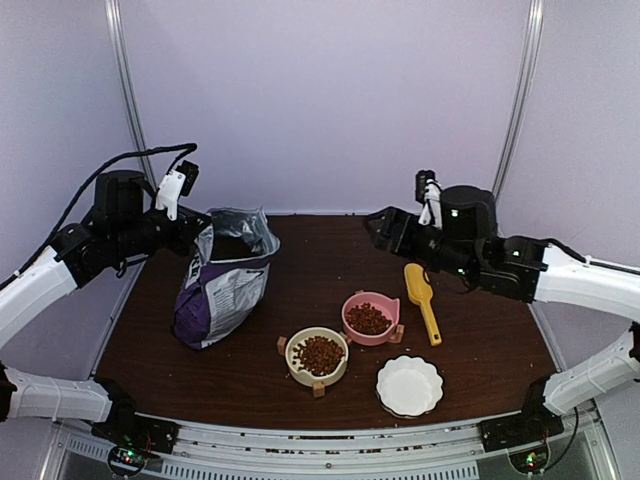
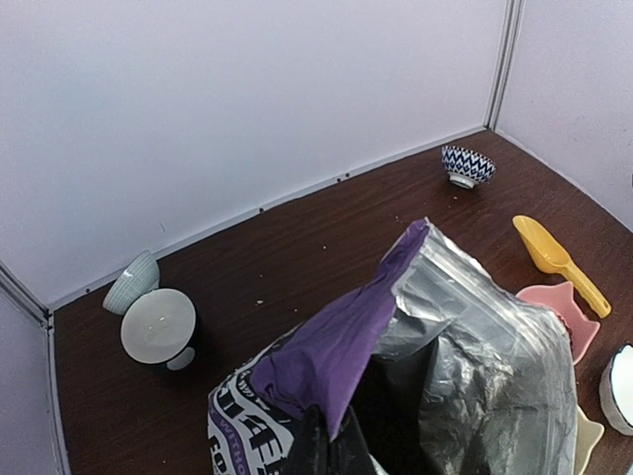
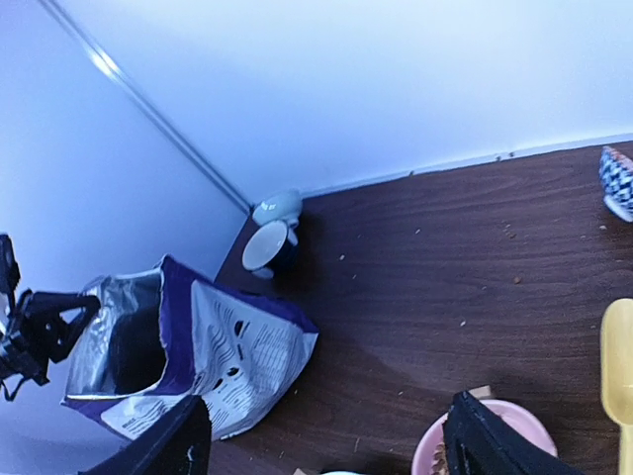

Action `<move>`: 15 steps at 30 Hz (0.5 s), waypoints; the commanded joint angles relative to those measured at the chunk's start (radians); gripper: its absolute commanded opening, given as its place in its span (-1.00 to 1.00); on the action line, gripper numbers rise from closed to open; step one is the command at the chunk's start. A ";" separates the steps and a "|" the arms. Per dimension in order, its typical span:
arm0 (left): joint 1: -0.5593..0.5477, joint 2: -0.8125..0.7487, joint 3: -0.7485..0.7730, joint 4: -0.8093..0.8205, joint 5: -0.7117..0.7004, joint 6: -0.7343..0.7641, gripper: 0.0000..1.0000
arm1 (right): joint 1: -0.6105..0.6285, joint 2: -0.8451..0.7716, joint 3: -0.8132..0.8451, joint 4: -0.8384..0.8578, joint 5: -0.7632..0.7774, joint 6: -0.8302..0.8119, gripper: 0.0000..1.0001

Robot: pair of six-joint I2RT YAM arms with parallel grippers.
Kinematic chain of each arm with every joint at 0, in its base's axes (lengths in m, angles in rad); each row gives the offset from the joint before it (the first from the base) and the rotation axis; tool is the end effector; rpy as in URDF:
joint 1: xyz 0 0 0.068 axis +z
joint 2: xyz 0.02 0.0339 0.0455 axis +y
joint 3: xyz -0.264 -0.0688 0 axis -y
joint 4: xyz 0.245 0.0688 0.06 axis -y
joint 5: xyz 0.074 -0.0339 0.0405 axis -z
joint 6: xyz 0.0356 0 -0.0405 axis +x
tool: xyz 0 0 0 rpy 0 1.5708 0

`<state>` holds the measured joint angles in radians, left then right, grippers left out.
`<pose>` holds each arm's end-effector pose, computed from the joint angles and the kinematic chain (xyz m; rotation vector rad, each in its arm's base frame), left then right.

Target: Serve the pet food

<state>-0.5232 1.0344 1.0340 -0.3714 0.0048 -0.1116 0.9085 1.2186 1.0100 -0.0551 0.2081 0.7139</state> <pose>0.2011 -0.1162 0.3605 0.4050 1.9242 -0.4239 0.1817 0.2211 0.3409 -0.0339 1.9356 0.9328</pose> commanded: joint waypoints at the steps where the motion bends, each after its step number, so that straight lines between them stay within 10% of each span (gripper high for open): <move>1: 0.009 -0.018 0.016 0.069 0.022 -0.008 -1.00 | 0.119 0.211 0.230 -0.110 0.012 -0.092 0.65; 15: 0.009 -0.022 0.020 0.055 0.044 -0.005 -1.00 | 0.184 0.640 0.703 -0.264 -0.099 -0.074 0.25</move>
<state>-0.5232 1.0340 1.0340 -0.3740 0.0288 -0.1116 1.0889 1.8088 1.6279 -0.2363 0.1181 0.6338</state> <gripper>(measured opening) 0.017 0.680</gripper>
